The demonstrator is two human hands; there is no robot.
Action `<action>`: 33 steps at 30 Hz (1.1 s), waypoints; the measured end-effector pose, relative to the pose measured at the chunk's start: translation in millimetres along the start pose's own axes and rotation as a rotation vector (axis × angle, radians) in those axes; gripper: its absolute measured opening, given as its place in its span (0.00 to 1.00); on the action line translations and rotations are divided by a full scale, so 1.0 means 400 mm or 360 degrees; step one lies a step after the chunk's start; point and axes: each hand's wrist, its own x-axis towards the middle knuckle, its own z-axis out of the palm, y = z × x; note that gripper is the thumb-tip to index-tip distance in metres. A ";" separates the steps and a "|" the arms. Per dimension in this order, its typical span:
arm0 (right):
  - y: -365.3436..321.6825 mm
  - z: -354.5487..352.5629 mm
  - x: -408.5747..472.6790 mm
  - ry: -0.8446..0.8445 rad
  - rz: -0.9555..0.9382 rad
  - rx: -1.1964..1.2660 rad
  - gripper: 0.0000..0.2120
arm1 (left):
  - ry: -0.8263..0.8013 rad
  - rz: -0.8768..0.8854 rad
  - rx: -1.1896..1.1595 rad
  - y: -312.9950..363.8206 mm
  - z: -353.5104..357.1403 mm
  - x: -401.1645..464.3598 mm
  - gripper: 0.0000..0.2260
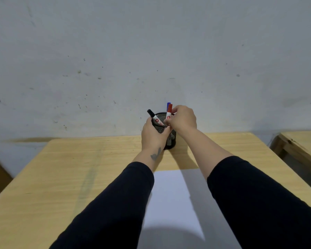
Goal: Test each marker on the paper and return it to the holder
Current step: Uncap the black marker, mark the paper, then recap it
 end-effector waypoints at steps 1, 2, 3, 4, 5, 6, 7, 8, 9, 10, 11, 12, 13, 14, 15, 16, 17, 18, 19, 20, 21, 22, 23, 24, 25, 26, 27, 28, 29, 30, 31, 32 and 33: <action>-0.001 -0.002 0.002 0.0015 -0.0005 0.0031 0.20 | -0.0003 -0.0005 -0.0012 0.001 -0.001 0.000 0.19; -0.002 -0.005 0.005 0.0048 -0.0034 0.0067 0.21 | -0.0005 -0.0009 -0.0026 0.002 -0.003 0.000 0.20; -0.007 -0.008 0.007 0.0088 -0.0089 0.0104 0.19 | -0.0007 -0.0017 -0.0036 0.001 -0.004 0.000 0.21; -0.015 -0.010 0.009 0.0113 -0.0161 0.0138 0.16 | -0.0010 -0.0018 -0.0042 0.002 -0.005 -0.001 0.22; -0.024 -0.010 0.013 0.0100 -0.0229 0.0157 0.12 | -0.0015 -0.0019 -0.0049 0.002 -0.006 -0.001 0.22; -0.033 -0.011 0.015 0.0055 -0.0289 0.0160 0.10 | -0.0025 -0.0026 -0.0063 0.002 -0.006 -0.001 0.21; -0.042 -0.009 0.018 -0.0011 -0.0324 0.0148 0.09 | -0.0041 -0.0036 -0.0082 0.003 -0.007 -0.001 0.21; -0.049 -0.005 0.021 -0.0080 -0.0336 0.0124 0.10 | -0.0057 -0.0042 -0.0099 0.004 -0.008 -0.001 0.20; -0.056 -0.002 0.023 -0.0146 -0.0336 0.0088 0.11 | -0.0072 -0.0043 -0.0109 0.006 -0.011 -0.001 0.20; -0.062 0.004 0.025 -0.0201 -0.0337 0.0040 0.12 | -0.0082 -0.0038 -0.0110 0.006 -0.013 0.000 0.20; -0.068 0.009 0.026 -0.0238 -0.0351 -0.0019 0.12 | -0.0090 -0.0028 -0.0103 0.006 -0.016 0.001 0.20; -0.074 0.014 0.026 -0.0261 -0.0376 -0.0086 0.11 | -0.0094 -0.0020 -0.0093 0.005 -0.018 0.003 0.21; -0.080 0.017 0.026 -0.0269 -0.0401 -0.0151 0.10 | -0.0099 -0.0018 -0.0081 0.005 -0.022 0.003 0.22; -0.085 0.020 0.027 -0.0261 -0.0411 -0.0199 0.10 | -0.0103 -0.0017 -0.0076 0.007 -0.024 0.004 0.23; -0.087 0.022 0.030 -0.0250 -0.0401 -0.0223 0.10 | -0.0104 -0.0015 -0.0076 0.008 -0.026 0.004 0.23; -0.087 0.023 0.032 -0.0241 -0.0383 -0.0229 0.10 | -0.0107 -0.0014 -0.0086 0.007 -0.025 0.005 0.23; -0.086 0.025 0.034 -0.0238 -0.0360 -0.0237 0.09 | -0.0107 -0.0013 -0.0093 0.007 -0.026 0.005 0.22; -0.084 0.027 0.034 -0.0235 -0.0343 -0.0250 0.08 | -0.0106 -0.0014 -0.0101 0.007 -0.025 0.005 0.21; -0.082 0.030 0.035 -0.0232 -0.0333 -0.0263 0.08 | -0.0107 -0.0015 -0.0106 0.008 -0.025 0.004 0.21; -0.079 0.033 0.034 -0.0228 -0.0332 -0.0263 0.07 | -0.0107 -0.0019 -0.0112 0.009 -0.026 0.003 0.21; -0.078 0.035 0.033 -0.0216 -0.0331 -0.0243 0.07 | -0.0109 -0.0024 -0.0115 0.010 -0.026 0.003 0.21; -0.079 0.034 0.032 -0.0195 -0.0334 -0.0199 0.07 | -0.0117 -0.0031 -0.0120 0.011 -0.026 0.004 0.22; -0.081 0.030 0.032 -0.0164 -0.0340 -0.0127 0.08 | -0.0130 -0.0041 -0.0123 0.013 -0.027 0.004 0.22; -0.086 0.021 0.033 -0.0123 -0.0351 -0.0030 0.08 | -0.0142 -0.0054 -0.0124 0.012 -0.025 0.006 0.22; -0.094 0.007 0.033 -0.0075 -0.0370 0.0078 0.09 | -0.0152 -0.0062 -0.0103 0.013 -0.025 0.007 0.21; -0.106 -0.011 0.032 -0.0033 -0.0391 0.0183 0.10 | -0.0157 -0.0062 -0.0065 0.014 -0.026 0.009 0.22; -0.119 -0.033 0.030 0.0000 -0.0410 0.0284 0.11 | -0.0171 -0.0061 -0.0012 0.017 -0.028 0.011 0.23; -0.130 -0.057 0.026 0.0023 -0.0422 0.0375 0.11 | -0.0192 -0.0063 0.0034 0.024 -0.033 0.013 0.27; -0.139 -0.079 0.023 0.0031 -0.0423 0.0457 0.12 | -0.0201 -0.0070 0.0072 0.037 -0.042 0.013 0.30; -0.147 -0.100 0.017 0.0026 -0.0417 0.0521 0.13 | -0.0180 -0.0070 0.0080 0.052 -0.053 0.016 0.34; -0.152 -0.120 0.011 0.0008 -0.0410 0.0565 0.13 | -0.0128 -0.0040 0.0056 0.072 -0.070 0.014 0.33; -0.155 -0.137 0.001 -0.0015 -0.0408 0.0590 0.13 | -0.0051 0.0005 -0.0006 0.096 -0.090 0.009 0.30; -0.155 -0.150 -0.010 -0.0042 -0.0414 0.0603 0.13 | 0.0033 0.0059 -0.0080 0.121 -0.114 0.002 0.25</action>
